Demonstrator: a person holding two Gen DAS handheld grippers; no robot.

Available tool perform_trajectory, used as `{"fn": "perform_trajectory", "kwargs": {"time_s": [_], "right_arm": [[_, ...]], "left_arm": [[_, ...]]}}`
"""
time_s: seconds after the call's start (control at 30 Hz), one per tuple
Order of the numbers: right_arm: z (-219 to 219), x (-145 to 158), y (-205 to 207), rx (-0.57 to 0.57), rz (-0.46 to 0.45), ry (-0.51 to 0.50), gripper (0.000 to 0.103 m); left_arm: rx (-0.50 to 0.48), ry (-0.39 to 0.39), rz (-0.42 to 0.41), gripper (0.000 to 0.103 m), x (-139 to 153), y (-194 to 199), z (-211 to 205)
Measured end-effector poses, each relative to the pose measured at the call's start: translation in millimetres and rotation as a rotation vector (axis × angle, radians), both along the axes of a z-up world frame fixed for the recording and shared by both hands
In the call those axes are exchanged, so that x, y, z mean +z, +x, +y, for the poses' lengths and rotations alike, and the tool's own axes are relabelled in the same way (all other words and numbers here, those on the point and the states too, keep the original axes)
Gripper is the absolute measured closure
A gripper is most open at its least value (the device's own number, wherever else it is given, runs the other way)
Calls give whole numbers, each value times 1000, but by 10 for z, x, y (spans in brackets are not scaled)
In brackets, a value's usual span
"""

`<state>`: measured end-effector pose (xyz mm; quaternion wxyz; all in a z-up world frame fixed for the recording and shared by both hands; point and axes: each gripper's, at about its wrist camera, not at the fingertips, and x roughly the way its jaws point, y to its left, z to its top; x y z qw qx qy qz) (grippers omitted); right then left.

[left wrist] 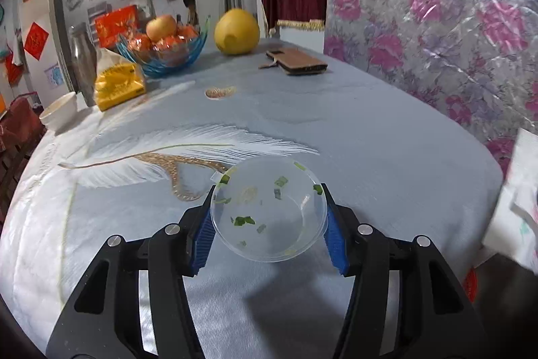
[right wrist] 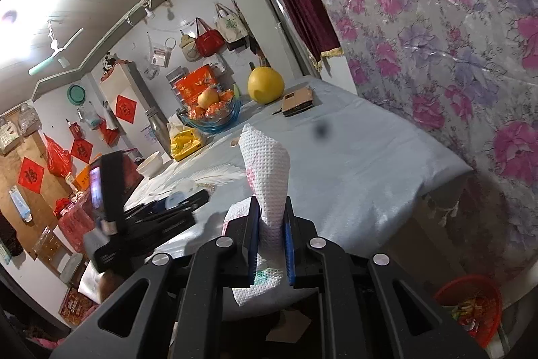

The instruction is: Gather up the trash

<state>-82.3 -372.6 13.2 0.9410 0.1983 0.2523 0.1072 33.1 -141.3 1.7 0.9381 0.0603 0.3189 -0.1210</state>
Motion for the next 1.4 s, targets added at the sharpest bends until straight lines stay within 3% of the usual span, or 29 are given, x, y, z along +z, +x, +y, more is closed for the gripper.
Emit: {"fn": "perform_trajectory", "kwargs": {"time_s": [0.33,0.77,1.1,1.4], "right_arm": [[-164,99,-300,-47,-22,-9,88],[-512,284,-808,-129,-75,-68,88],[-890,133,-988,-193,-45,-88,88],[-1238,-193,-995,-245,30,-79,88]], "left_arm": [[-48,-20,-86,47,289,-491,-40],[-169,-9,-193,47,617,-1041,-494],[-271,34,-210,47,588,-1235,-983],[-375,77,-172,47,391,-1297,-1462]]}}
